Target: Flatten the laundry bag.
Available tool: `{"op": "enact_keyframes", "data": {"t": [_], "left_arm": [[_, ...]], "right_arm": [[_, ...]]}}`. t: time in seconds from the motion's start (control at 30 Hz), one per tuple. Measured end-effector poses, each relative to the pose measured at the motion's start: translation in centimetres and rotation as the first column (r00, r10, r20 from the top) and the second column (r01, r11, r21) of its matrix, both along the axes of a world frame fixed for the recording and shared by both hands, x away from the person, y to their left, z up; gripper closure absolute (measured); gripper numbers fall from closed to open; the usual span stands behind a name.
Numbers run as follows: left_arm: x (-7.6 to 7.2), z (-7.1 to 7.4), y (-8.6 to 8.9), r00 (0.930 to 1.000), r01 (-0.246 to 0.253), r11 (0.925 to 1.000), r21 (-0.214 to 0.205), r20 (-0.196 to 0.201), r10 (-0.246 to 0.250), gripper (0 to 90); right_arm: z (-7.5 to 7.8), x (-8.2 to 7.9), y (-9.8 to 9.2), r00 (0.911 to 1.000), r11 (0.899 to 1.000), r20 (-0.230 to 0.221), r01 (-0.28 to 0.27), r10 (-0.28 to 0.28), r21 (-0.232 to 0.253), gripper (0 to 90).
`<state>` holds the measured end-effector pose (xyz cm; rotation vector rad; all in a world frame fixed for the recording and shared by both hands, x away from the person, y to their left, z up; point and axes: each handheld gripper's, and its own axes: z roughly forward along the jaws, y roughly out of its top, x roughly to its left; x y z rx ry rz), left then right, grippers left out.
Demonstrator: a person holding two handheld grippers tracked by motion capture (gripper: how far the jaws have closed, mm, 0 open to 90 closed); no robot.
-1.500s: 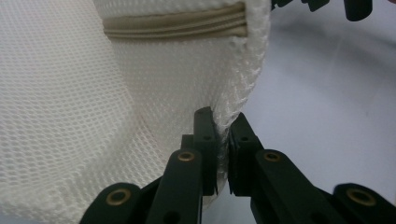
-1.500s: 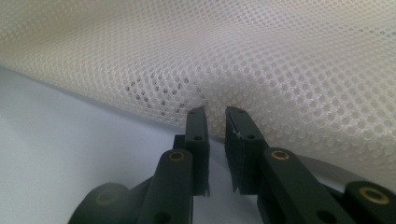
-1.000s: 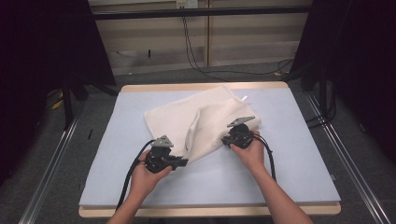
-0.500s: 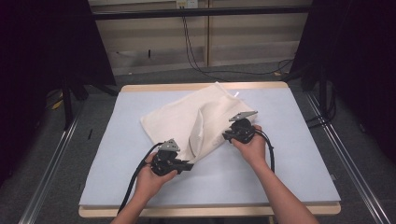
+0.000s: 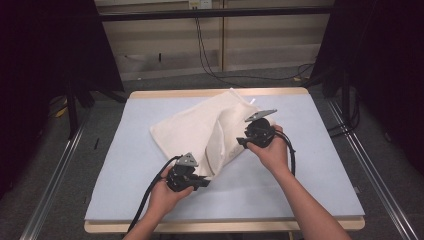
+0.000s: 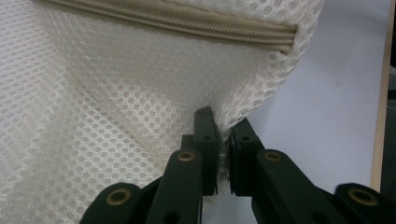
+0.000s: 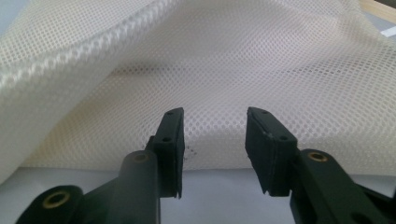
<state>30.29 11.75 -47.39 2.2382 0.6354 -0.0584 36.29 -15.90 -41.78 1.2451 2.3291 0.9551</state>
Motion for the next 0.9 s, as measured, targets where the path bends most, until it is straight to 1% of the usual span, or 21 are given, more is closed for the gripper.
{"op": "enact_keyframes", "data": {"t": [0.1, 0.17, 0.23, 0.3, 0.33, 0.37, 0.4, 0.47, 0.5, 0.53, 0.57, 0.6, 0.63, 0.67, 0.7, 0.73, 0.8, 0.9], "left_arm": [[0.0, -0.1, 0.1, 1.0, 0.004, 1.0, -0.009, -0.005, -0.004, 84.3], [-0.1, 0.0, 0.0, 1.0, 0.001, 1.0, -0.003, -0.003, -0.001, 84.3], [-0.1, -0.1, 0.0, 1.0, 0.005, 1.0, 0.003, 0.0, -0.005, 84.4], [-0.1, -0.1, -0.1, 0.9999, 0.008, 0.9999, 0.013, 0.007, -0.008, 84.4], [-0.1, -0.1, -0.1, 1.0, 0.008, 0.9999, 0.014, 0.006, -0.008, 84.4], [-0.1, -0.2, -0.1, 0.9999, 0.01, 0.9999, 0.006, 0.006, -0.01, 84.5], [-0.1, -0.2, -0.1, 0.9998, 0.015, 0.9998, 0.014, 0.01, -0.016, 84.5], [-0.2, -0.2, -0.2, 0.9998, 0.015, 0.9997, 0.021, 0.012, -0.015, 84.6], [-0.2, -0.2, -0.2, 0.9999, 0.013, 0.9997, 0.02, 0.008, -0.013, 84.6], [-0.2, -0.3, -0.2, 0.9999, 0.013, 0.9999, 0.01, 0.009, -0.013, 84.6], [-0.2, -0.2, -0.2, 0.9998, 0.017, 0.9995, 0.028, 0.011, -0.017, 84.6], [-0.3, -0.3, -0.2, 0.9998, 0.015, 0.9998, 0.011, 0.013, -0.015, 84.7], [-0.2, -0.4, -0.2, 0.9998, 0.016, 0.9999, 0.004, 0.015, -0.016, 84.7], [-0.2, -0.4, -0.2, 0.9997, 0.016, 0.9998, 0.007, 0.016, -0.016, 84.7], [-0.3, -0.4, -0.2, 0.9998, 0.016, 0.9999, 0.006, 0.015, -0.016, 84.7], [-0.2, -0.3, -0.2, 0.9997, 0.017, 0.9997, 0.015, 0.015, -0.017, 84.7], [-0.2, -0.3, -0.2, 0.9997, 0.019, 0.9998, 0.008, 0.014, -0.019, 84.8], [-0.1, -0.3, -0.2, 0.9996, 0.023, 0.9996, 0.019, 0.014, -0.024, 84.8]], "right_arm": [[0.4, 0.3, -0.1, 0.9997, 0.999, -0.01, 0.023, -0.022, 0.033, 53.7], [0.5, 0.5, 0.0, 0.9988, 0.999, -0.021, 0.044, -0.043, 0.032, 51.5], [0.5, 0.8, 0.0, 0.9985, 0.998, -0.024, 0.049, -0.049, 0.032, 48.7], [0.6, 1.0, 0.0, 0.9984, 0.998, -0.026, 0.051, -0.05, 0.03, 47.7], [0.8, 1.1, 0.1, 0.9986, 0.999, -0.023, 0.048, -0.048, 0.019, 46.8], [0.9, 1.2, 0.3, 0.9989, 0.999, -0.015, 0.045, -0.044, 0.023, 46.8], [1.1, 1.3, 0.4, 0.9985, 0.998, -0.018, 0.053, -0.052, 0.034, 46.4], [1.4, 1.5, 0.7, 0.999, 0.998, -0.018, 0.043, -0.042, 0.052, 45.7], [1.5, 1.6, 0.9, 0.9989, 0.998, -0.021, 0.044, -0.042, 0.053, 44.7], [1.7, 1.7, 1.1, 0.999, 0.998, -0.022, 0.039, -0.038, 0.058, 44.0], [1.8, 1.9, 1.3, 0.9989, 0.997, -0.027, 0.039, -0.037, 0.066, 42.8], [1.8, 2.0, 1.5, 0.999, 0.996, -0.028, 0.038, -0.036, 0.082, 42.1], [2.0, 2.1, 1.7, 0.9991, 0.996, -0.021, 0.038, -0.036, 0.081, 42.0], [2.1, 2.2, 1.9, 0.9992, 0.996, -0.017, 0.036, -0.035, 0.078, 41.2], [2.2, 2.2, 2.0, 0.999, 0.996, -0.024, 0.041, -0.039, 0.079, 40.4], [2.2, 2.3, 2.2, 0.9991, 0.996, -0.023, 0.038, -0.036, 0.079, 39.9], [2.4, 2.5, 2.6, 0.9992, 0.996, -0.024, 0.035, -0.033, 0.077, 39.4], [2.7, 2.8, 3.0, 0.9994, 0.996, -0.02, 0.029, -0.028, 0.085, 38.5]]}}
